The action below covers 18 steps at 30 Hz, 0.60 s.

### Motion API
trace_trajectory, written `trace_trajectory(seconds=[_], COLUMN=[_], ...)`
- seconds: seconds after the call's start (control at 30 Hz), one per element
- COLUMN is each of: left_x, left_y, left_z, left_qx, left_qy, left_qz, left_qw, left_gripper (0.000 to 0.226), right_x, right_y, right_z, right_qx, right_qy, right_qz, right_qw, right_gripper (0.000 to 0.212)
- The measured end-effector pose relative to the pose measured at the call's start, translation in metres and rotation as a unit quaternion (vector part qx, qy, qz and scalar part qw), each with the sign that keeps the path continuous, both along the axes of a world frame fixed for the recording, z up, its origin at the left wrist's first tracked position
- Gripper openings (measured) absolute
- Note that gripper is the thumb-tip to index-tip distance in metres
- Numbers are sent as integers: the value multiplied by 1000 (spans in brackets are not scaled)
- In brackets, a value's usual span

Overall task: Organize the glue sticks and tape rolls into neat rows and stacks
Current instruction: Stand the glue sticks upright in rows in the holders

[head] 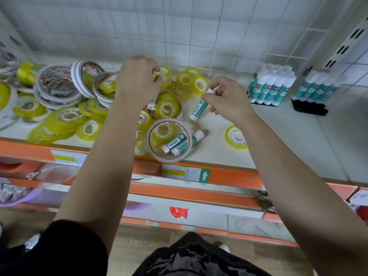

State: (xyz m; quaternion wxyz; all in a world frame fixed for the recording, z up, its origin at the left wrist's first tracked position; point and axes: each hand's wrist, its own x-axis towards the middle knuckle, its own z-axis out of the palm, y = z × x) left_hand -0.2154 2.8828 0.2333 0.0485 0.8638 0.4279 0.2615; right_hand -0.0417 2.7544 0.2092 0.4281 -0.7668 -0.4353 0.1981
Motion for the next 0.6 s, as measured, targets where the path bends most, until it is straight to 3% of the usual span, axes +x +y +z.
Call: trace_trajectory(seconds=[0.23, 0.43, 0.6], left_x=[14, 22, 30], left_y=[17, 9, -9], left_z=[-5, 2, 16], left_qx=[-76, -64, -27], left_qy=[45, 2, -93], left_qz=[17, -25, -94], left_qw=[996, 998, 991], left_gripper=[43, 37, 28], right_x=[11, 26, 42], right_y=[-7, -19, -32], right_z=[3, 8, 13], right_qx=[20, 60, 88], right_qy=[-11, -9, -2], right_qz=[-15, -6, -18], right_qw=[1000, 998, 996], right_gripper=[13, 5, 7])
